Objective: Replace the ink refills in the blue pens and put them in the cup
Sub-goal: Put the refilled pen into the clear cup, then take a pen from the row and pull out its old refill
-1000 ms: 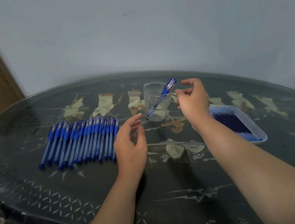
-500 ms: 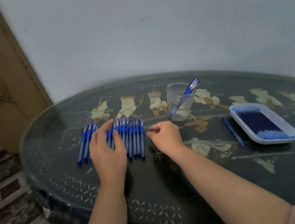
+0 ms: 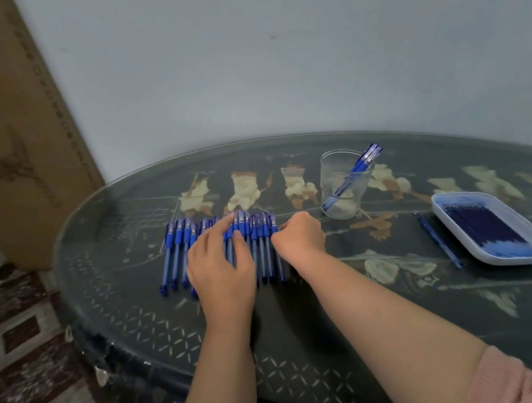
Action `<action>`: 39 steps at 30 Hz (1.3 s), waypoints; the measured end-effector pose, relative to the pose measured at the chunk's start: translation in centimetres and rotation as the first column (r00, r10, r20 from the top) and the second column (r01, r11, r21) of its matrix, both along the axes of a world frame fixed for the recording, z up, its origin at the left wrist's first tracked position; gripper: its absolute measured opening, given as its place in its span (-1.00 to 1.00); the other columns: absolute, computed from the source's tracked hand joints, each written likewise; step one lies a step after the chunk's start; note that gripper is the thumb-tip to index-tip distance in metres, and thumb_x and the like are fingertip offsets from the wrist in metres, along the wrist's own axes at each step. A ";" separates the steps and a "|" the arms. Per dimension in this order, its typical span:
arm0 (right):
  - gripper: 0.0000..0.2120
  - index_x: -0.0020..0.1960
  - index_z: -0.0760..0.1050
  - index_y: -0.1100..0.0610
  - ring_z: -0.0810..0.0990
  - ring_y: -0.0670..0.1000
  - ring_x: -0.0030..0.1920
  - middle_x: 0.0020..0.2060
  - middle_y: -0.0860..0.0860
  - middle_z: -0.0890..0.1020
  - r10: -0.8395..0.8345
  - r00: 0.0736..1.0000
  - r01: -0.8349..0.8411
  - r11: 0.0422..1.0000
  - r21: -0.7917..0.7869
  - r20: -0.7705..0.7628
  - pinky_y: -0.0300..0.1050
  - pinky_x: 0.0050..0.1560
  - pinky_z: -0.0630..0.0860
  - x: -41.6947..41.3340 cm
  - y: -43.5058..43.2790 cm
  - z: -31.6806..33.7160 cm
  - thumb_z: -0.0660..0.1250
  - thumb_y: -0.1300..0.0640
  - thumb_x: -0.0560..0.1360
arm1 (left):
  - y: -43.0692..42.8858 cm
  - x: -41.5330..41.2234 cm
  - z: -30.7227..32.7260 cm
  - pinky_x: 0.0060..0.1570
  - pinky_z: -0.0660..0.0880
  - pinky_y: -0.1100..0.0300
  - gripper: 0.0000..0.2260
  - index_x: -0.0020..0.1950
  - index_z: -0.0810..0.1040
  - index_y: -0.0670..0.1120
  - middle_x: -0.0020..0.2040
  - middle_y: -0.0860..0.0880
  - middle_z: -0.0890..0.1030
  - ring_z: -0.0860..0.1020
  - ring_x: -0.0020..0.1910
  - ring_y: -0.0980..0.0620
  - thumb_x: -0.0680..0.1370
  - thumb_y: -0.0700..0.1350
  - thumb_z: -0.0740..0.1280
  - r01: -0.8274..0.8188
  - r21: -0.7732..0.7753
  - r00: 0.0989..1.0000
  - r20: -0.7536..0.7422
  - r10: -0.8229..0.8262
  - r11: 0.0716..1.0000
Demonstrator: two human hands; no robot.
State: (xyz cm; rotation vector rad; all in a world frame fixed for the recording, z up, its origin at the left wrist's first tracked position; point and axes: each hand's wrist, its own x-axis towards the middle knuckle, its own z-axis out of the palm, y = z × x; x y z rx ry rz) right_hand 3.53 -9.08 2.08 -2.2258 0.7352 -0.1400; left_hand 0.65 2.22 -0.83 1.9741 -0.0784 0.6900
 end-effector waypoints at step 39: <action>-0.65 0.15 0.64 0.02 0.49 0.04 0.00 -0.07 -0.04 0.56 0.384 0.824 -0.248 0.905 -0.344 0.416 -0.14 0.06 0.38 -12.0 -17.9 -2.8 0.21 0.31 0.52 | -12.1 -3.1 0.7 0.08 0.36 0.51 -0.72 0.09 0.66 0.05 -0.04 0.26 0.60 0.52 0.04 0.34 0.44 -0.22 0.50 0.497 0.270 0.864 -0.065 -0.499 0.825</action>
